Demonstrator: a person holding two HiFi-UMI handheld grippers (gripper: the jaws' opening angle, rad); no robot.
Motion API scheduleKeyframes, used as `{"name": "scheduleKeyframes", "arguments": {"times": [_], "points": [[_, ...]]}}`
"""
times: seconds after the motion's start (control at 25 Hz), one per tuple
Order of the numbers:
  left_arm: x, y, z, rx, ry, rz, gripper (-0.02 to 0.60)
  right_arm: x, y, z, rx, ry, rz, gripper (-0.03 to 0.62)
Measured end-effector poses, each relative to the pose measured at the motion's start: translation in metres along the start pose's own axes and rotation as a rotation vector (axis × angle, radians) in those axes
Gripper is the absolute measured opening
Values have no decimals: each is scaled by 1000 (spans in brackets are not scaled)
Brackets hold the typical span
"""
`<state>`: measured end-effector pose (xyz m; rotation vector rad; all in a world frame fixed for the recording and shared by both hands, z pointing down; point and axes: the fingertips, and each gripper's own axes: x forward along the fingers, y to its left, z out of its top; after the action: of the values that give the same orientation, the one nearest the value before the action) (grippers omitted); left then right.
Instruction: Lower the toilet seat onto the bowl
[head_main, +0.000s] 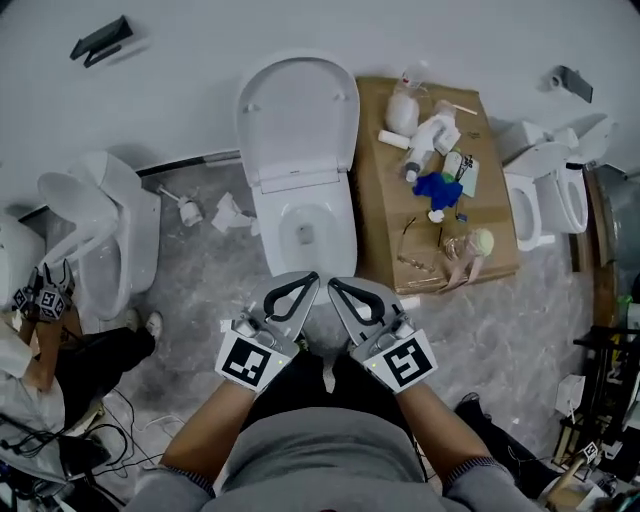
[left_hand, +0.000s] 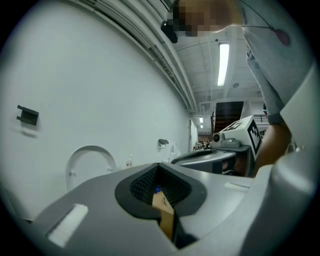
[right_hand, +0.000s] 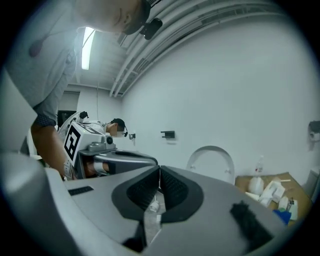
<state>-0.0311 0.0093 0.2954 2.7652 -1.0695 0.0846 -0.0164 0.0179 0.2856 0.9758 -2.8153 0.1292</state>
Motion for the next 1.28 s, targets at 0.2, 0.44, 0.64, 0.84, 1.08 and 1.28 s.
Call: {"name": "scheduleKeyframes", "arguments": {"times": [0.2, 0.44, 0.64, 0.84, 1.08, 1.28], "points": [[-12, -21, 50, -28, -16, 20, 6, -26, 4, 47, 41, -4, 66, 16], [-19, -53, 99, 10, -37, 72, 6, -61, 4, 91, -2, -41, 140, 15], [-24, -74, 124, 16, -55, 115, 6, -82, 3, 121, -27, -67, 200, 15], [-30, -89, 134, 54, -62, 140, 6, -95, 7, 141, -59, -82, 250, 15], [-34, -102, 147, 55, -66, 151, 6, -108, 16, 149, -72, -92, 270, 14], [-37, -108, 147, 60, -63, 152, 6, -114, 20, 147, -67, -104, 263, 14]]}}
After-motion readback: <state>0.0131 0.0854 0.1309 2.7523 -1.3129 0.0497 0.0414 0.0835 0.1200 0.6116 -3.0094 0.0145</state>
